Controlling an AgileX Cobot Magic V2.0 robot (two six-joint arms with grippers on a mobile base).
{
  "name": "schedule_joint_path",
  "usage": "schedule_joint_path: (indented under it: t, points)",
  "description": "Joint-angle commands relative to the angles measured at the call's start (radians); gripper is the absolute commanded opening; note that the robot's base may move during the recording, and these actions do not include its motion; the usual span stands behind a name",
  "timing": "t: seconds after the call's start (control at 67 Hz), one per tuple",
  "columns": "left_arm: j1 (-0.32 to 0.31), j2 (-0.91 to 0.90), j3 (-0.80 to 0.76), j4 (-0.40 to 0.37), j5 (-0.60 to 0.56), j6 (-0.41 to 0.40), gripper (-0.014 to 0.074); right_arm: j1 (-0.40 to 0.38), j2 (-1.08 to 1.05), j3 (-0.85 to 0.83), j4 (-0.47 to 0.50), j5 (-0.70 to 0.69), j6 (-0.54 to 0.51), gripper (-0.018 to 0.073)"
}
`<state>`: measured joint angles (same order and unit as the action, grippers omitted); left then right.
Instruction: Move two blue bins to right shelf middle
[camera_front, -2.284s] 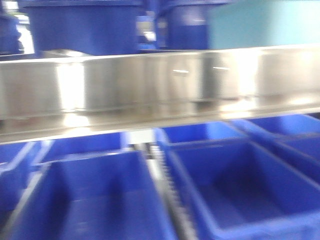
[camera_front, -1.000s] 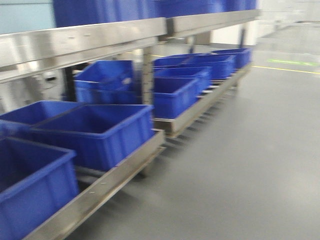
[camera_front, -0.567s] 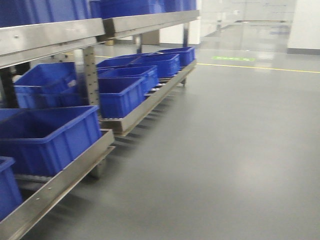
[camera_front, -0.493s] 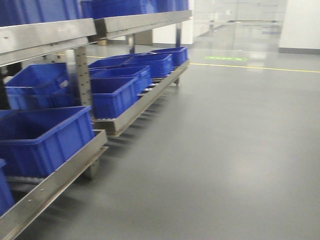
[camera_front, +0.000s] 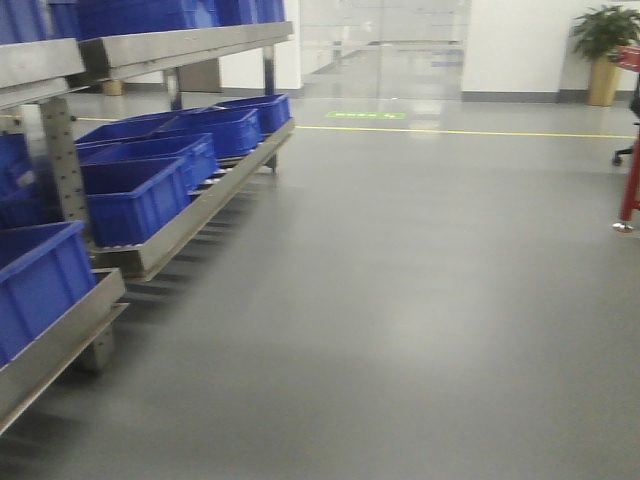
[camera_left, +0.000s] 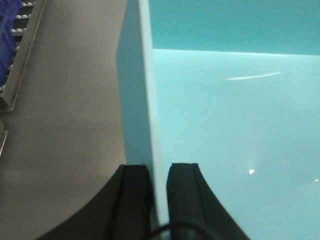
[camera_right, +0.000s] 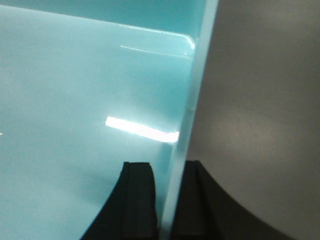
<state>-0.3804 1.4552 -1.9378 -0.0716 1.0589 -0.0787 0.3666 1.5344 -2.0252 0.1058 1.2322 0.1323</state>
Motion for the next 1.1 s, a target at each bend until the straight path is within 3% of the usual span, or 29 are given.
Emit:
schedule_joint_path:
  t: [0.0, 1.09]
  points:
    - [-0.002, -0.013, -0.015, -0.003, -0.06, 0.007, -0.0111, -0.005, -0.009, -0.009, -0.023, -0.011, -0.026, -0.0153]
    - [-0.002, -0.013, -0.015, -0.003, -0.06, 0.007, -0.0111, -0.005, -0.009, -0.009, -0.023, -0.011, -0.026, -0.0153]
